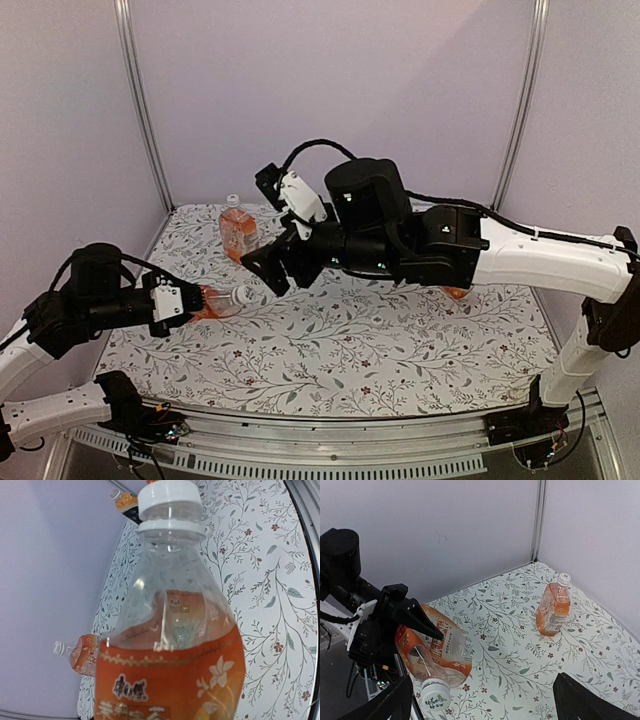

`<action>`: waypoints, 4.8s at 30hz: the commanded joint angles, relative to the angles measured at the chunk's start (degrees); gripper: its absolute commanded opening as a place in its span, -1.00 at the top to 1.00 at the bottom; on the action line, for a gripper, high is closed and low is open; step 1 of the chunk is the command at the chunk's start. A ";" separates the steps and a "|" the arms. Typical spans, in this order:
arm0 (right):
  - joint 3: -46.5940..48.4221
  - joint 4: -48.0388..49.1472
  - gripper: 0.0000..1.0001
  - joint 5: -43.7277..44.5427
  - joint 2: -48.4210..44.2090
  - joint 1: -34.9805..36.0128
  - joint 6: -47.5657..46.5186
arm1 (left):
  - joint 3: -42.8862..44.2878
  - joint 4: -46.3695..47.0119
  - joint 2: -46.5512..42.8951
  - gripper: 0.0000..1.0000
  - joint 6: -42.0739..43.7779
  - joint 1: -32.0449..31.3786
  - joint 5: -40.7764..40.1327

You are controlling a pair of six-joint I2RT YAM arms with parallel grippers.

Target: Unscrew the bottle caps

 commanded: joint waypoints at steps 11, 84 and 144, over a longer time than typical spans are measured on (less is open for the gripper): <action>8.41 -9.56 -0.82 -20.07 8.78 -4.89 46.29 | -1.52 5.93 -0.33 0.76 1.59 0.02 -5.45; 17.79 -49.07 1.00 -1.36 34.05 -14.17 26.58 | -10.94 20.72 -6.90 0.68 -47.78 10.57 14.46; 18.71 4.39 0.37 -46.68 20.15 -5.67 13.99 | -21.68 33.08 -17.01 0.50 -60.27 21.88 46.22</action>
